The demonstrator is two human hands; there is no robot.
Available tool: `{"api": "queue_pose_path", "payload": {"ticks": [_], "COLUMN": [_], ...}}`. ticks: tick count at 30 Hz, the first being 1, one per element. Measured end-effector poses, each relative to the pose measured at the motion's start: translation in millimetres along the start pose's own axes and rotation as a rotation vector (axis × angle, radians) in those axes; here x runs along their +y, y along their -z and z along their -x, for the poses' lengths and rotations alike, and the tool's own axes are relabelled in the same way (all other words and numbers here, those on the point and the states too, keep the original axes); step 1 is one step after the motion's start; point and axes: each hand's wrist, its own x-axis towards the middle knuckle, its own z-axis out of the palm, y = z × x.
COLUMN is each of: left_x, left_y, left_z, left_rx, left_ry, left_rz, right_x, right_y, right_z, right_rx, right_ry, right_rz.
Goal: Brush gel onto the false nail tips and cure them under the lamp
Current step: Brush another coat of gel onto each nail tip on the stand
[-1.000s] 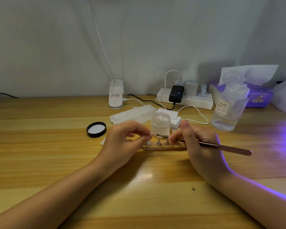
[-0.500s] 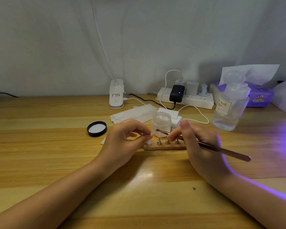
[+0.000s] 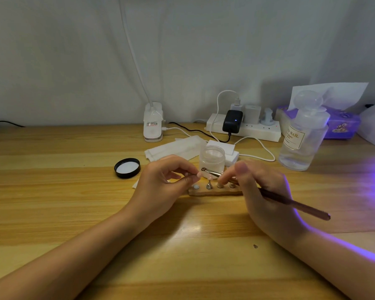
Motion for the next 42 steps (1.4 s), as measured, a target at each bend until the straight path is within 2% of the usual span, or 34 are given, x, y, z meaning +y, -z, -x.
{"api": "queue_pose_path", "payload": {"ticks": [3,9,15,17,21,27,35,42], "left_x": [-0.3,-0.4,0.4,1.1,2.2,1.5,1.6,2.6], "left_y": [0.6,-0.4,-0.7,-1.1,-1.0,-1.1,-1.9,-1.9], "left_z": [0.5,-0.2,0.1,0.2,0.9,0.1,-0.2,0.1], "left_rx": [0.001,-0.011,-0.023,-0.007,-0.001,-0.015,-0.024,-0.046], "left_ry": [-0.005,0.007,0.022,0.020,0.033,0.026,0.031,0.018], "left_rz": [-0.005,0.017,0.011,0.026,0.065,0.033,0.031,0.024], "right_x": [1.9,2.8,-0.9,0.4,0.6,-2.0,2.6,-0.6], "right_y": [-1.1,1.1,-0.9,-0.9,1.6,-1.8,1.5,-0.6], "right_z": [1.4,-0.6,0.1,0.5,1.4,-0.7,2.6,-0.5], "right_rx": [-0.038,0.009,-0.030,-0.035,0.012,-0.026,0.007,-0.029], "right_ry": [0.053,-0.162,0.038,0.019,-0.162,-0.018,-0.138,-0.045], "right_rz": [0.037,-0.083,0.073,0.070,-0.077,-0.001,-0.097,0.029]}}
